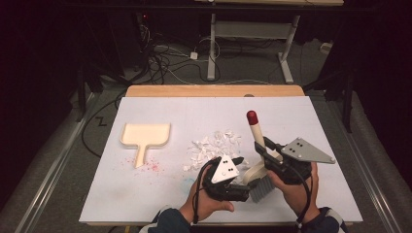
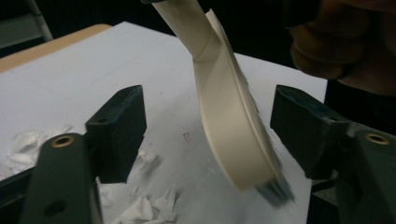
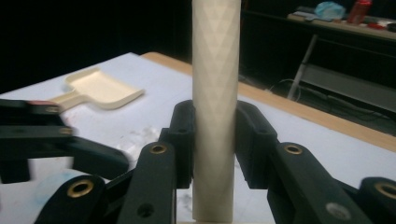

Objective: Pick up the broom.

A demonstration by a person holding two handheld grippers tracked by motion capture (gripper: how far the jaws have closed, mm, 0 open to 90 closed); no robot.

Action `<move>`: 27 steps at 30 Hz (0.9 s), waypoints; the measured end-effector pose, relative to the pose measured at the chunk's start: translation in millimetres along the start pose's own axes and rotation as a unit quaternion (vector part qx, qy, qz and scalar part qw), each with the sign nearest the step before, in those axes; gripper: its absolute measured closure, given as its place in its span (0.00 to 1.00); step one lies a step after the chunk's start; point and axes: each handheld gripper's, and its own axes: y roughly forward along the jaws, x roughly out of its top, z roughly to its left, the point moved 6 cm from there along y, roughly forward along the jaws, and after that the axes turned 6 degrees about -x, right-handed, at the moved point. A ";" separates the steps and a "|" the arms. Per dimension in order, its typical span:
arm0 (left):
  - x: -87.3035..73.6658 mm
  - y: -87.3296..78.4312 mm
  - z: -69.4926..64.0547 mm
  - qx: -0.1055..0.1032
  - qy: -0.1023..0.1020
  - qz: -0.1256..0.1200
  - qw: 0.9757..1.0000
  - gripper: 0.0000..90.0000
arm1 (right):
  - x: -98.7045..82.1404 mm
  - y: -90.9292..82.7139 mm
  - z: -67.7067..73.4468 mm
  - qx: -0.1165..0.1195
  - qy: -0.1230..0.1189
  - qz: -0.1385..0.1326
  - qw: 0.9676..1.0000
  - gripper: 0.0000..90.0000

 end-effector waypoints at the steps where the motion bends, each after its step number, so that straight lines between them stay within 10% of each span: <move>1: -1.0 2.0 1.0 -0.005 -0.007 -0.003 1.000 0.32 | 0.0 0.0 0.0 0.000 0.000 0.000 1.000 0.79; 12: -13.8 2.1 7.9 -0.029 -0.016 0.010 0.999 0.62 | -1.4 0.1 26.2 0.024 -0.022 -0.001 0.999 0.79; 27: -16.8 -17.6 19.1 -0.039 -0.002 0.027 0.999 0.72 | 3.7 -11.2 26.1 0.068 -0.021 -0.011 0.997 0.78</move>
